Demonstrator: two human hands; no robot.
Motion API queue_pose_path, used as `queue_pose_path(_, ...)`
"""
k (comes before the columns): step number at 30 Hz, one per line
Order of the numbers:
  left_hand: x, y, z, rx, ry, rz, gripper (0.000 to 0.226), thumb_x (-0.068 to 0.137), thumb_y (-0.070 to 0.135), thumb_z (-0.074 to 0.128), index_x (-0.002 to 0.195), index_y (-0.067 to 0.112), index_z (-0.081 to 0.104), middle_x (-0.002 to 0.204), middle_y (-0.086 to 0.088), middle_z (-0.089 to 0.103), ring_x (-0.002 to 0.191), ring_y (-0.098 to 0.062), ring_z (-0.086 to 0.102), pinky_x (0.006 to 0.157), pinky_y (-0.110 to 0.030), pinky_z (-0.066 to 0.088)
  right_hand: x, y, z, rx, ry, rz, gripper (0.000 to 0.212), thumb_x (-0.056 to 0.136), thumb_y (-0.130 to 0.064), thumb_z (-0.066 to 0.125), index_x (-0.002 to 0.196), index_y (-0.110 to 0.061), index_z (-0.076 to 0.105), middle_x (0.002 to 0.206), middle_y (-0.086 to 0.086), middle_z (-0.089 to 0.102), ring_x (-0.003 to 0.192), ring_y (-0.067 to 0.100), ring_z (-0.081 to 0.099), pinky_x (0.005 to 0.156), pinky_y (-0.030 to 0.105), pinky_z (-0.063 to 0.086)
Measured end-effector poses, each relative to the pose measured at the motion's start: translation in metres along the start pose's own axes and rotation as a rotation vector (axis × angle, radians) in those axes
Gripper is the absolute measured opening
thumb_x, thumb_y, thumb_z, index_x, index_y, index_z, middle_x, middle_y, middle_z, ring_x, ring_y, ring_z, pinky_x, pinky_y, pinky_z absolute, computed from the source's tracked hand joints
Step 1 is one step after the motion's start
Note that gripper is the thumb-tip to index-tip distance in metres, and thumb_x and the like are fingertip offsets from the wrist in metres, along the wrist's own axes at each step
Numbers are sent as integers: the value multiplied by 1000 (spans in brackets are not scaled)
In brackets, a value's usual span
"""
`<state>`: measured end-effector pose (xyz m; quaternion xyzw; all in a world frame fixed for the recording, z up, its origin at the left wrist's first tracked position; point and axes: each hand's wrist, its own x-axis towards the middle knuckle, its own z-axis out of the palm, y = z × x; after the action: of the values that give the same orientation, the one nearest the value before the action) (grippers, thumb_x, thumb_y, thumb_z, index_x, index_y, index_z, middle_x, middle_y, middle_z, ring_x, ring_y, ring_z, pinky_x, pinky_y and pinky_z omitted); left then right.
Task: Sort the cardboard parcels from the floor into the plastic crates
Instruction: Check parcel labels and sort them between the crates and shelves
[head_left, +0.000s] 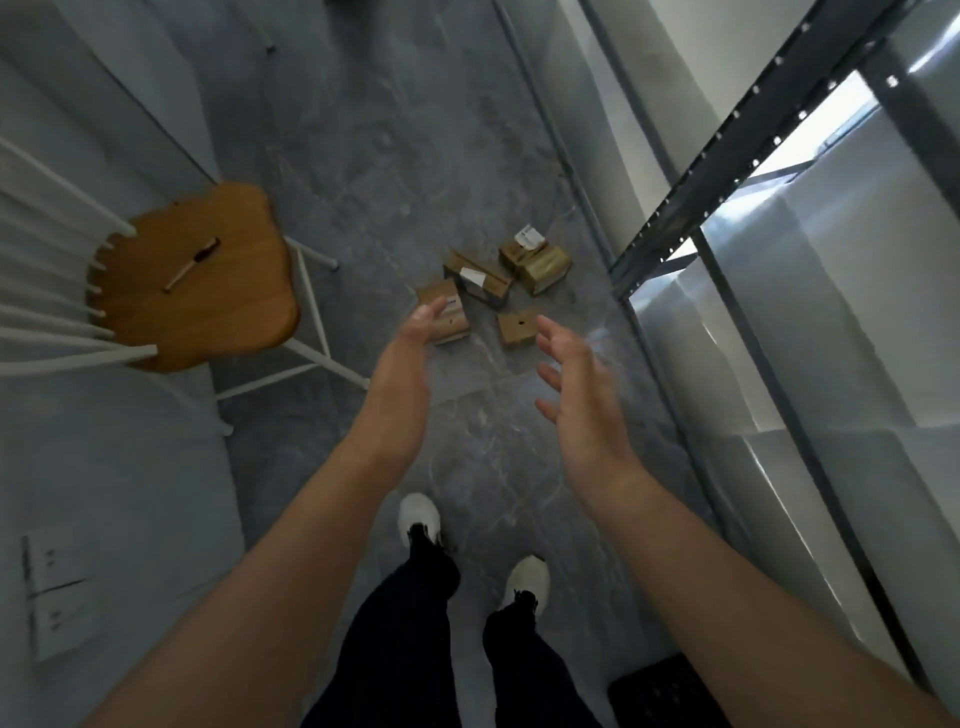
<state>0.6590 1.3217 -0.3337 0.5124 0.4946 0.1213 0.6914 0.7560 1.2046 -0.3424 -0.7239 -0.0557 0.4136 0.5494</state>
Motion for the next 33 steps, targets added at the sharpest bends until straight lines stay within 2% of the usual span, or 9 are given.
queue_pose_path(3, 73, 10, -13, -15, 25, -79, 46, 107, 52, 28, 144, 40, 53, 157, 9, 41, 151, -18, 28, 123, -53, 21, 66, -14, 27, -6, -23, 47, 56, 88, -61, 39, 139, -47, 55, 130, -29, 55, 141, 5, 48, 126, 46, 39)
queue_pose_path(7, 178, 19, -24, 33, -6, -66, 45, 107, 51, 30, 147, 41, 48, 151, 21, 42, 136, 2, 35, 122, -44, 23, 167, -24, 63, -42, 20, 72, 69, 86, -65, 43, 148, -40, 57, 127, -33, 55, 137, 3, 51, 126, 46, 39)
queue_pose_path(11, 275, 12, -26, 63, -8, -114, 51, 105, 55, 32, 152, 40, 43, 167, 13, 21, 152, -5, 16, 123, -42, 17, 270, -20, 90, -44, 31, 98, 69, 89, -56, 40, 152, -32, 57, 122, -35, 55, 126, -4, 52, 121, 36, 40)
queue_pose_path(14, 343, 1, -23, 43, 34, -189, 46, 107, 50, 28, 148, 40, 48, 149, 22, 33, 140, 0, 26, 122, -42, 21, 339, -3, 106, -42, 21, 135, 60, 90, -56, 40, 143, -37, 61, 122, -33, 60, 121, -9, 55, 116, 32, 43)
queue_pose_path(18, 433, -30, -14, -10, 118, -310, 48, 107, 50, 27, 148, 39, 49, 141, 20, 40, 127, 0, 30, 118, -45, 23, 429, 43, 122, -50, 4, 228, 45, 102, -52, 45, 138, -33, 64, 116, -33, 62, 108, -17, 57, 98, 19, 45)
queue_pose_path(22, 507, -70, -13, -27, 213, -360, 48, 106, 50, 28, 145, 36, 52, 117, 25, 55, 93, 12, 48, 95, -31, 38, 503, 92, 129, -105, -46, 322, 25, 116, -30, 41, 110, -39, 63, 77, -46, 65, 76, -29, 58, 71, 1, 45)
queue_pose_path(24, 537, -91, -14, -31, 237, -409, 49, 106, 51, 29, 147, 34, 50, 129, 19, 55, 95, 7, 51, 89, -29, 37, 534, 115, 134, -146, -77, 366, 27, 115, -30, 41, 101, -43, 59, 67, -50, 60, 71, -31, 57, 63, -3, 42)
queue_pose_path(29, 599, -154, -20, -18, 227, -468, 49, 107, 48, 28, 148, 31, 49, 156, 9, 42, 133, -8, 43, 99, -30, 33, 603, 176, 145, -276, -166, 426, 31, 115, -27, 41, 97, -46, 57, 66, -45, 63, 64, -31, 55, 65, 7, 45)
queue_pose_path(33, 639, -205, -21, 17, 230, -501, 47, 108, 47, 29, 141, 28, 55, 147, 9, 49, 110, 1, 54, 86, -25, 42, 652, 222, 155, -396, -197, 417, 26, 115, -34, 42, 95, -39, 59, 90, -23, 62, 63, -24, 58, 58, 5, 43)
